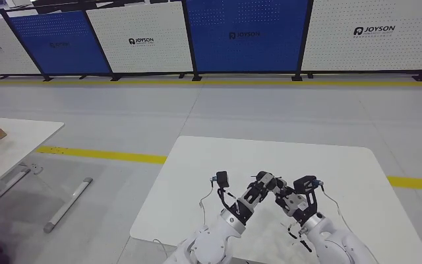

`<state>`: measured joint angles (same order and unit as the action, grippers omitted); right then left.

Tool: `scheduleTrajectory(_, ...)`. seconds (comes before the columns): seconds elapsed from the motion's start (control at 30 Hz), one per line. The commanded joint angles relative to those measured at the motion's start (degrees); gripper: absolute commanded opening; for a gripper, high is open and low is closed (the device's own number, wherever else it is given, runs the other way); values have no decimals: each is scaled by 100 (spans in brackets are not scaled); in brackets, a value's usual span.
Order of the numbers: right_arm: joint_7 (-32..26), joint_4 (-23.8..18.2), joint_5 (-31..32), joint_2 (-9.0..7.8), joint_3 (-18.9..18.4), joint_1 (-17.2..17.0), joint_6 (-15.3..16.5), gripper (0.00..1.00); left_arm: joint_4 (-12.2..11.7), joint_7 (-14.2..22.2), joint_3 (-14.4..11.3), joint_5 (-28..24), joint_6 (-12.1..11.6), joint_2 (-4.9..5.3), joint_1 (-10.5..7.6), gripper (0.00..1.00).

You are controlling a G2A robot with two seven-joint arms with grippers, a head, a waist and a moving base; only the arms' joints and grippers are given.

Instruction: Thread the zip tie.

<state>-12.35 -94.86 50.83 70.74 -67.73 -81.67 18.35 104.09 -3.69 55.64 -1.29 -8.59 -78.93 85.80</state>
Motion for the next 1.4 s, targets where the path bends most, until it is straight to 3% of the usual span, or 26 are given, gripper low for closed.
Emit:
scheduleTrajectory(0.0,9,13,7,0,5,8,-5,0,17,-3,-5,4,-5,0,5,0)
scheduleTrajectory(0.37,59,56,-5,-2,10,27,16,0,47,-54,-12,93,46,6,33,0)
scheduleTrajectory(0.4,99,43,-31,-1,2,18,31,53,25,-83,-7,89,84,4,22,0)
scheduleTrajectory(0.43,153,25,-68,-2,-15,3,48,100,2,-100,-6,79,115,0,6,0)
scheduleTrajectory(0.67,715,-317,-342,-59,-437,-364,113,100,-148,-51,-28,32,336,-13,-107,0)
scheduleTrajectory(0.83,1136,-712,-778,-166,-956,-860,113,100,-143,180,69,-65,557,13,-101,0)
scheduleTrajectory(1.0,1501,-1022,-1268,-292,-1352,-1310,113,100,-167,238,188,-209,613,31,-63,0)
scheduleTrajectory(1.1,1687,-1124,-1644,-369,-1502,-1503,113,100,-202,110,242,-309,635,28,-39,0)
scheduleTrajectory(1.17,1888,-1113,-1949,-412,-1574,-1592,113,100,-239,-158,291,-468,696,8,-38,0)
scheduleTrajectory(1.37,2224,-1002,-2712,-492,-1649,-1621,113,100,-522,-404,237,-658,752,-47,-218,0)
